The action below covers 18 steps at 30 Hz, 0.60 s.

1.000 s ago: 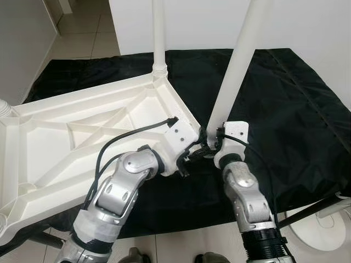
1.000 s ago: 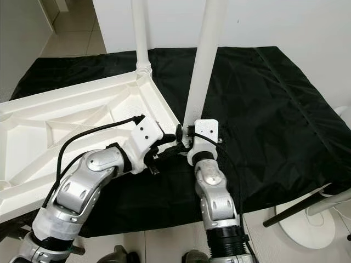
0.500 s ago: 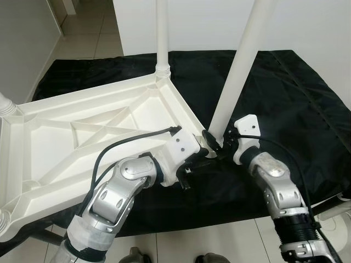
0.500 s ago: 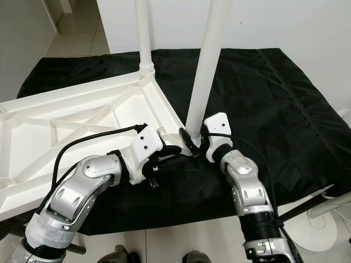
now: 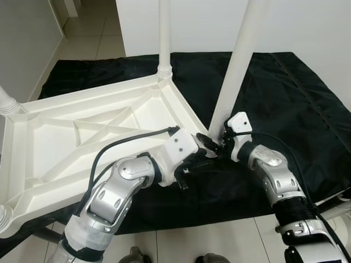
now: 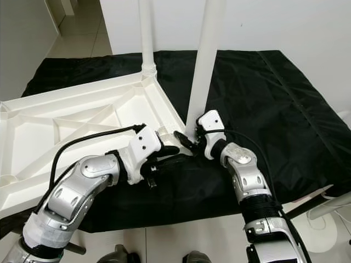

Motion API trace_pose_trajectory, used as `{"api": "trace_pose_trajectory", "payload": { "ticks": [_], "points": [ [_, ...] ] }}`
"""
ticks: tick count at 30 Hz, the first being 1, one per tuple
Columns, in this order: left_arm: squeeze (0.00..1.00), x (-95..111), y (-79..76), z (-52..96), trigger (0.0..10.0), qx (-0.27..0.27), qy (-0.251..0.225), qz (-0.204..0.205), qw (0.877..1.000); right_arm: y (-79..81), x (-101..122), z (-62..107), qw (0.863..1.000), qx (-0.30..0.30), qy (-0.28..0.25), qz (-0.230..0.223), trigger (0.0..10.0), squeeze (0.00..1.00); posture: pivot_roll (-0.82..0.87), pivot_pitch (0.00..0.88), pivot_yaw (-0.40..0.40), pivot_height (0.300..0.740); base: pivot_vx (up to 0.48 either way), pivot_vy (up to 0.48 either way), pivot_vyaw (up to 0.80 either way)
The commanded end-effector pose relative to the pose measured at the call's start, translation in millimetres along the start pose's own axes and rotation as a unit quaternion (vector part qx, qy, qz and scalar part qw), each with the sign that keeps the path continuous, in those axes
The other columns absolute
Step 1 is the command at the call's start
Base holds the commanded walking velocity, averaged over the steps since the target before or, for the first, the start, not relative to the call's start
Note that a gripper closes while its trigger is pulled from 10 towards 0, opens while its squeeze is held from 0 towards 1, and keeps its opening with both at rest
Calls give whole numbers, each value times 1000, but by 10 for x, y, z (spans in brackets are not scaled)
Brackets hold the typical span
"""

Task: Building children table

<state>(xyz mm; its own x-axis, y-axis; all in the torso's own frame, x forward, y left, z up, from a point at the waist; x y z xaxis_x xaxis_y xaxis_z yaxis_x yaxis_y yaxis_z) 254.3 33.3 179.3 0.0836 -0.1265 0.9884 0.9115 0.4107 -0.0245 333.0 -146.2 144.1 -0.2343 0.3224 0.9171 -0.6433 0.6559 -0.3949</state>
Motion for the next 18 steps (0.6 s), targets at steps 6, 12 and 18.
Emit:
{"api": "trace_pose_trajectory", "payload": {
  "ticks": [6,12,18],
  "points": [
    [0,16,-8,18,10000,10,-3,-6,1000,177,-168,86,999,32,17,-24,10000,0,-94,30,33,740,0,0,0],
    [0,-1,10,10,10000,18,0,-8,1000,241,-57,77,998,-24,-7,-58,10000,0,-84,28,30,740,0,0,0],
    [0,4,74,12,10000,44,-3,-10,999,311,-36,38,991,-111,22,-75,10000,0,-79,32,16,740,0,0,0]
  ]
}}
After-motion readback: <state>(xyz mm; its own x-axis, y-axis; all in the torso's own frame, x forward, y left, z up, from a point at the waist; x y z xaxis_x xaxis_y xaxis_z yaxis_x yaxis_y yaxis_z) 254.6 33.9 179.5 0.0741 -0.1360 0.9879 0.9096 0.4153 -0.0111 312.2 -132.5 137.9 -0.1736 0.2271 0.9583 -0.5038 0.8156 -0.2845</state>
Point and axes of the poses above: a point about 5 cm out from each wrist's last joint towards the gripper, its own z axis pointing back from the gripper into the wrist, its own x axis along the axis of the wrist's last joint, y = z × x, the point moved 1 cm from there along -z, pointing out of the wrist towards the gripper, and after that the axes turned 13 degrees about z, right-handed, at the moved point
